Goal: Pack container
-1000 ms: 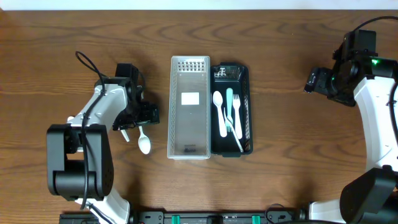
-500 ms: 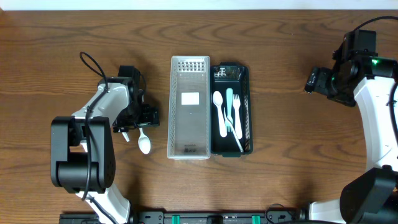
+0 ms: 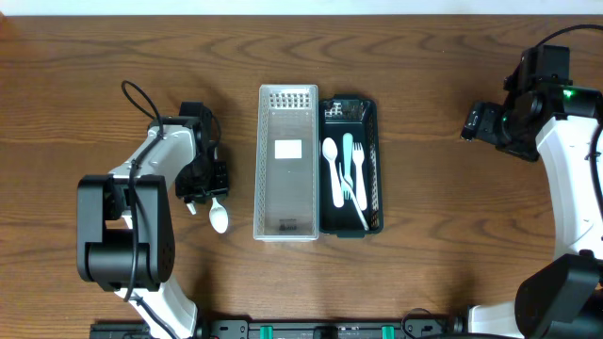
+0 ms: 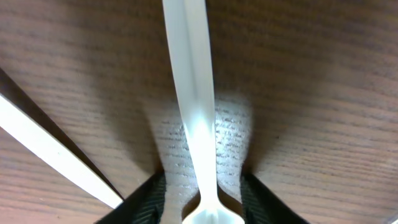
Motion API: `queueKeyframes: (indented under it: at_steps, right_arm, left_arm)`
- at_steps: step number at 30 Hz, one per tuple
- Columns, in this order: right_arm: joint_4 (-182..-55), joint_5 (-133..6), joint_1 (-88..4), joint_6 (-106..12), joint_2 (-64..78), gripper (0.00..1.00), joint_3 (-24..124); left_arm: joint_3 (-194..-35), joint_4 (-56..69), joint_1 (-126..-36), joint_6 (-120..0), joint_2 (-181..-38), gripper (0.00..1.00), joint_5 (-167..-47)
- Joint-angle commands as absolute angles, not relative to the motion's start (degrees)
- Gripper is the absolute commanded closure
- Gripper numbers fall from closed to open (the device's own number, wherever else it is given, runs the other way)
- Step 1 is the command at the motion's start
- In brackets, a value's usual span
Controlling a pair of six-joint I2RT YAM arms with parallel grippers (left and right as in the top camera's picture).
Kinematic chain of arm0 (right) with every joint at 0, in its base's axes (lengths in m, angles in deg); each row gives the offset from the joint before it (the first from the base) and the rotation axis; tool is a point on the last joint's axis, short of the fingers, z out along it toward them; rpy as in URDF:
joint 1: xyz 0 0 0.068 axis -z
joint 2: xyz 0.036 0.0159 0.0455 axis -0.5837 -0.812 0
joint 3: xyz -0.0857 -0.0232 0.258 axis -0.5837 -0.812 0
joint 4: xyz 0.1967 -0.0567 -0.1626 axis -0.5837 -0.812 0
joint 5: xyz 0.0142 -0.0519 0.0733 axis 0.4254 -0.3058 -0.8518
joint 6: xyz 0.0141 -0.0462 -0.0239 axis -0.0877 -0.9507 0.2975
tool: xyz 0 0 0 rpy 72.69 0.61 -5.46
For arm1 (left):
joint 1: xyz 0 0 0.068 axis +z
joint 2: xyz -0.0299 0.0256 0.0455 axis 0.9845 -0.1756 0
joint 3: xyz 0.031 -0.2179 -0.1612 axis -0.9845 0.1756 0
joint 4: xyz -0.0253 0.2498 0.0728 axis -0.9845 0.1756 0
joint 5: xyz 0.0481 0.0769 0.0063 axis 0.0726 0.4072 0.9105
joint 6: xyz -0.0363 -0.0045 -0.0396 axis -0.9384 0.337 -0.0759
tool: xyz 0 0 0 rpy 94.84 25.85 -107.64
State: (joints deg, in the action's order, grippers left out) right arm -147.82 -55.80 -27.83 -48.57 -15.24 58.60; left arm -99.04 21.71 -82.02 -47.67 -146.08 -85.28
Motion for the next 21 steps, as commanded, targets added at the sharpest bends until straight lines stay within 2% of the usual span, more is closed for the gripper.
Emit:
queueKeyframes:
  at_steps: [1, 3, 7, 10, 15, 21]
  right_arm:
    - [-147.9, -55.9, -27.7, -49.3, -15.6, 0.11, 58.4]
    - [-148.0, -55.9, -27.8, -49.3, -15.6, 0.11, 58.4]
    - [-148.1, -55.9, -27.8, -49.3, -15.6, 0.12, 58.4]
    - [-148.1, -55.9, -27.7, -49.3, -15.6, 0.11, 58.4]
    - [-148.1, -55.9, -27.8, -49.3, -15.6, 0.11, 58.4]
    - [-148.1, -55.9, -27.8, -49.3, -15.6, 0.11, 58.4]
  left_arm:
    - [-98.4, 21.9, -81.8, -47.6, -148.5, 0.71, -85.5]
    - [-98.4, 21.9, -81.8, -47.6, -148.5, 0.8, -85.5]
    - [-98.4, 21.9, -81.8, -47.6, -148.5, 0.81, -85.5]
    - [-98.6, 21.9, -81.8, -47.5, -148.4, 0.94, -85.4]
    - [-101.1, 24.0, -82.0, -47.5, -147.2, 0.94, -85.5]
    - [-109.4, 32.3, -85.3, -47.5, -140.4, 0.94, -85.5]
